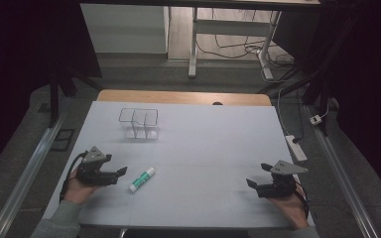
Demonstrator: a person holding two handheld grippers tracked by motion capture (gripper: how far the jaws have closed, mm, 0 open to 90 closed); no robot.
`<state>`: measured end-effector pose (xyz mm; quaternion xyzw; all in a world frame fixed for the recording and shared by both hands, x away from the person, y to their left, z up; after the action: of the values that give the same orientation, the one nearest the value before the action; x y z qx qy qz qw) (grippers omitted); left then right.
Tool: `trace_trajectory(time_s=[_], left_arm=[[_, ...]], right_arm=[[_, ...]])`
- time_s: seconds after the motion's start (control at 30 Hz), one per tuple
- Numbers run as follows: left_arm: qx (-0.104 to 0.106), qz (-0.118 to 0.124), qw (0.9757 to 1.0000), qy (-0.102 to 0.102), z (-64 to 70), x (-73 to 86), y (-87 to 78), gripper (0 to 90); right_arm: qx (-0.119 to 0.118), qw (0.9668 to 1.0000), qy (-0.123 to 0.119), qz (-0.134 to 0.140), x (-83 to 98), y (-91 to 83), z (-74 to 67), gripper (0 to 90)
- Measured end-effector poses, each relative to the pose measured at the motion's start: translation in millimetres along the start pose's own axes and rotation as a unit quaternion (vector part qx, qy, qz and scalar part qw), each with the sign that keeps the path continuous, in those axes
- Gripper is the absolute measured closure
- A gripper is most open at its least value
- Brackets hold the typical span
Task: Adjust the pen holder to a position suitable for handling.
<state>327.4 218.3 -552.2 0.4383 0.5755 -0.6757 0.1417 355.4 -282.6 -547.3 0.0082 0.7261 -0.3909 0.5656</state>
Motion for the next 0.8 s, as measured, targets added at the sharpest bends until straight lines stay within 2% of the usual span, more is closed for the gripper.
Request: trace_trajectory(time_s=[0.47, 0.6, 0.7, 0.8], left_arm=[[-0.016, -0.003, 0.9999, 0.007, -21.2, -34.2, 5.5, 20.8], [-0.019, -0.006, 0.9998, 0.005, -28.3, -38.6, 9.2, 21.2], [-0.039, -0.016, 0.999, 0.015, -34.9, -39.5, 13.6, 21.6], [-0.04, -0.018, 0.999, 0.006, -40.6, -40.1, 17.7, 22.1]], right_arm=[[0.0, 1.0, 0.0, -0.002, 1.0, 0.5, 0.3, 15.1], [0.0, 1.0, 0.0, -0.002, 1.3, 0.6, 0.6, 15.3], [0.001, 1.0, 0.001, -0.005, 2.0, 0.9, 0.8, 15.3], [0.003, 1.0, 0.001, -0.005, 2.3, 0.6, 1.2, 15.6]])
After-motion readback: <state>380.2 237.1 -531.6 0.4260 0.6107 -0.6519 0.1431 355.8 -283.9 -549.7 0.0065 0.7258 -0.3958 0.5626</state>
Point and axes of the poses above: each handheld gripper's, and its own axes: y roughly forward along the jaws, x roughly out of its underside, z roughly to its right, the point moved 7 cm from there along y, roughly forward along the jaws, and after that the axes turned 10 degrees about -x, right-handed, at the moved point
